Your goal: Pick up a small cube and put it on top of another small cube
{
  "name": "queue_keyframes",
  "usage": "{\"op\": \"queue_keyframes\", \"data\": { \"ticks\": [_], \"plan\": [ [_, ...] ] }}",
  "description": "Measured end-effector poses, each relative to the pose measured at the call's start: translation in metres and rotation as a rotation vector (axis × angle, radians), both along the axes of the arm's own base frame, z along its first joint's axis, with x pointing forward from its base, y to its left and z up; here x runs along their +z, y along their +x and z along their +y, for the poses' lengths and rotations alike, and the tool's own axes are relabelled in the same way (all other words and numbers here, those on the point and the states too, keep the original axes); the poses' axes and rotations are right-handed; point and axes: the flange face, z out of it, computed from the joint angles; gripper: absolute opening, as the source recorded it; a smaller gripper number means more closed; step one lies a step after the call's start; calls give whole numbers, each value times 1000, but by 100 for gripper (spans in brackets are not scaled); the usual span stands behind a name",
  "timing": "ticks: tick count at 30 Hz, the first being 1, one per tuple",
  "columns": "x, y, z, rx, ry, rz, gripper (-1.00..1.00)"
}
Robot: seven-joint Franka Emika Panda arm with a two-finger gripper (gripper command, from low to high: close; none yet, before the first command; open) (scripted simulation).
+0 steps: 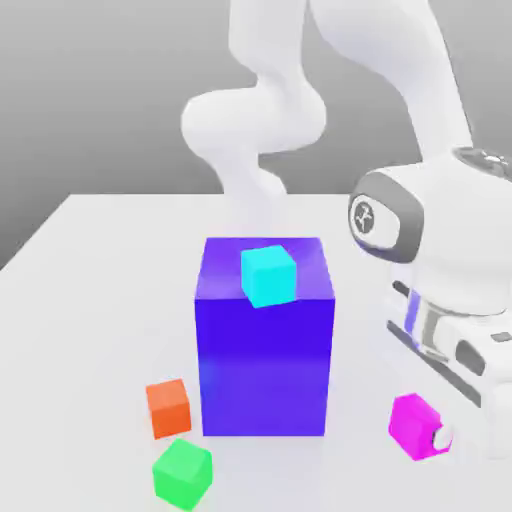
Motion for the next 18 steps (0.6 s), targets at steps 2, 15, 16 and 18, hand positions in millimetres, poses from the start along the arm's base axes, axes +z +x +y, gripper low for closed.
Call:
{"op": "queue_keyframes", "data": {
  "ticks": [2,15,16,18],
  "plan": [
    [11,16,-11,8,4,-26,-100],
    [-3,17,-146,179,-89,116,-100],
    [-5,14,-157,195,-94,131,-100],
    [-7,8,-178,226,-103,162,-100]
  ]
}}
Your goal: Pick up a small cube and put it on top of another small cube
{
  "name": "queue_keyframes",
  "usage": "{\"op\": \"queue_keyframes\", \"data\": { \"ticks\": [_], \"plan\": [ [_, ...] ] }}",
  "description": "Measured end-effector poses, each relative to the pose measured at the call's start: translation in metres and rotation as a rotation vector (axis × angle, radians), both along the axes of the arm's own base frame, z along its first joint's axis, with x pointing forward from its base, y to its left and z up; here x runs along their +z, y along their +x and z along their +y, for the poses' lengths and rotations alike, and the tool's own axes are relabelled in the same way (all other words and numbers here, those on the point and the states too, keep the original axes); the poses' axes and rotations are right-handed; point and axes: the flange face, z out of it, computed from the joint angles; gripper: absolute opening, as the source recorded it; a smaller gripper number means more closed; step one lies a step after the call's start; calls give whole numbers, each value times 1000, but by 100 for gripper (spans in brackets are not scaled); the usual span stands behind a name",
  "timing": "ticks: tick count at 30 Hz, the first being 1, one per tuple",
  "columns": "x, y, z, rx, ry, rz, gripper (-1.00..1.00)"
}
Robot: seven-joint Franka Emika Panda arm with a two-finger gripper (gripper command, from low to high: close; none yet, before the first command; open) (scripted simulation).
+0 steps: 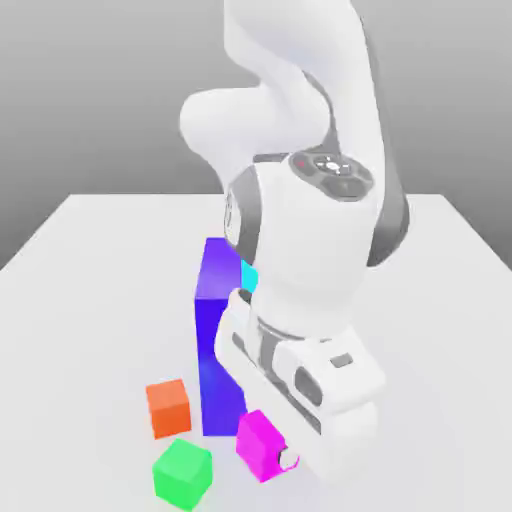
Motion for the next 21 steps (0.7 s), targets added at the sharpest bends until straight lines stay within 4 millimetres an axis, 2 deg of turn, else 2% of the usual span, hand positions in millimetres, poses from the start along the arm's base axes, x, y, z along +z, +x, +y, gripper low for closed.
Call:
{"op": "queue_keyframes", "data": {
  "ticks": [3,11,13,17,18,21],
  "plan": [
    [-1,-10,-29,39,6,32,-100],
    [14,-33,-81,84,154,-11,-100],
    [2,-34,-85,86,165,-19,-100],
    [-35,-34,-86,87,168,-21,-100],
    [-43,-35,-86,88,168,-20,100],
    [-43,-35,-86,88,168,-20,100]
  ]
}}
